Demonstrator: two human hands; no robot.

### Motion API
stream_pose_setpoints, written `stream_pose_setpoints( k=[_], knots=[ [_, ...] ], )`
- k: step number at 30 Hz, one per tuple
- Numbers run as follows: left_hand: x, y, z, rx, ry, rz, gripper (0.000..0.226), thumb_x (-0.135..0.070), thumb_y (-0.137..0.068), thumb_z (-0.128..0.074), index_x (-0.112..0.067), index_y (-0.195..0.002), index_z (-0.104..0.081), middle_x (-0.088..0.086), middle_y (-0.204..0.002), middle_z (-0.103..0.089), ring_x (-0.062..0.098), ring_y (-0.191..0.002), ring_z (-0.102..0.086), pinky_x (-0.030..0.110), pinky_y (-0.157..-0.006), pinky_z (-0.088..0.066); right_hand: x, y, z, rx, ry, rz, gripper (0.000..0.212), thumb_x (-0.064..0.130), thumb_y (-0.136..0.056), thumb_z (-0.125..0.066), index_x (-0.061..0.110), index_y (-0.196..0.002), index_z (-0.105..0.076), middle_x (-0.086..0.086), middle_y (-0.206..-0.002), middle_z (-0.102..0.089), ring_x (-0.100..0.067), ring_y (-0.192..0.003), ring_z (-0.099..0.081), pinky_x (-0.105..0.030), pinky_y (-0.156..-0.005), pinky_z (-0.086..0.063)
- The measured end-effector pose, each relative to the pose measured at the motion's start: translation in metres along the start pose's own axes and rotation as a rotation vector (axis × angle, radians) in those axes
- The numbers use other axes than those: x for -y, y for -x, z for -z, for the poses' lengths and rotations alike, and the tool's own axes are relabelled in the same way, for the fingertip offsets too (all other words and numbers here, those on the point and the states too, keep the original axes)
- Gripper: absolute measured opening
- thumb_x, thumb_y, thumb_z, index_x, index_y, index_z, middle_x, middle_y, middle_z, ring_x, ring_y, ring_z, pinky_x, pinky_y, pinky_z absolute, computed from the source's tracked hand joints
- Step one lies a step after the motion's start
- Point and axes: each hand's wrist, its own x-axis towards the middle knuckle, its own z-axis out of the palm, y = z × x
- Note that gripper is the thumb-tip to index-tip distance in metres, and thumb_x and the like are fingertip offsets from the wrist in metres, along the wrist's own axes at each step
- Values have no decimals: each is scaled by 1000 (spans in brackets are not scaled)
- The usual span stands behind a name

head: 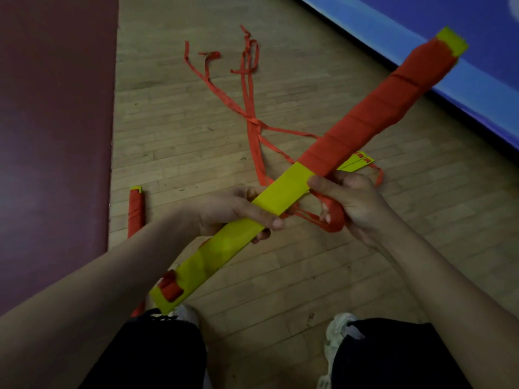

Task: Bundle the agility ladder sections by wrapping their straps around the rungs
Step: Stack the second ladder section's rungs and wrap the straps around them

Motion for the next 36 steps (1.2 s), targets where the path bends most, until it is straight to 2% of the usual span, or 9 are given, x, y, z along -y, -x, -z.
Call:
stream_pose_setpoints(
  k=[4, 9, 14, 17, 19, 24, 30, 33, 36],
  knots=[
    [-5, 5, 6, -52, -64, 9, 38, 1, -71, -72, -4, -108, -64, 1, -73, -64, 15, -56, -57, 23, -52, -47, -14, -2, 7, 68, 138, -42, 18, 23, -68, -74, 12, -82, -73, 0, -76, -72, -8, -70, -65, -19, -65, -51],
    [-5, 4, 10, -149, -48, 42, 42, -12, -72, -65, -1, -112, -61, 5, -72, -62, 18, -57, -56, 25, -50, -45, -25, -2, 10, -38, 247, -54, 3, 10, -79, -73, 11, -77, -71, 8, -55, -66, 1, -47, -57, -13, -48, -46],
    [-5, 2, 10, -237, -61, 62, 40, -15, -80, -64, -1, -116, -57, 7, -77, -62, 19, -61, -56, 26, -51, -46, -32, -4, 12, -141, 387, -51, 29, 32, -66, -83, 8, -82, -77, -10, -80, -75, -17, -72, -67, -34, -73, -52],
    [-3, -4, 3, -337, -117, 32, 26, -9, -84, -64, -4, -110, -63, 10, -80, -64, 20, -61, -57, 27, -53, -48, -34, -6, 13, -171, 420, -66, 26, 34, -66, -83, 11, -75, -76, -8, -74, -75, -14, -67, -67, -36, -72, -52],
    [-2, -9, -2, -415, -180, 33, 20, -10, -84, -66, -8, -104, -66, 9, -81, -66, 19, -61, -59, 27, -54, -49, -36, -7, 11, -206, 489, -44, 38, 43, -63, -83, 8, -73, -75, -12, -74, -73, -14, -66, -64, -40, -70, -53],
    [4, -25, -13, -493, -507, -27, 13, -14, -88, -63, -12, -101, -62, 7, -85, -65, 18, -66, -61, 28, -60, -50, -36, -5, 1, -281, 550, 51, 60, 58, -65, -75, -1, -67, -65, -20, -64, -65, -16, -58, -53, -41, -61, -48],
    [16, -32, -42, -735, -1344, -104, 27, -28, -99, -42, -13, -121, -38, 12, -113, -57, 36, -98, -60, 39, -71, -44, -30, -8, -5, -380, 468, 43, 53, 45, -78, -72, -2, -57, -60, 1, -49, -49, -4, -49, -40, -29, -55, -35],
    [21, -37, -53, -832, -1587, -99, 34, -18, -100, -28, -11, -133, -31, 11, -118, -51, 32, -99, -60, 37, -65, -39, -29, -7, -9, -395, 308, -15, 44, 43, -73, -79, 9, -54, -59, 9, -49, -47, -2, -49, -43, -21, -53, -38],
    [27, -40, -51, -928, -1693, -278, 45, -13, -89, -23, -1, -123, -50, 17, -97, -56, 36, -75, -61, 38, -57, -45, -27, -5, -11, -404, -25, -87, 35, 33, -69, -83, 1, -73, -69, -6, -65, -64, -14, -59, -60, -26, -58, -50]
  ],
)
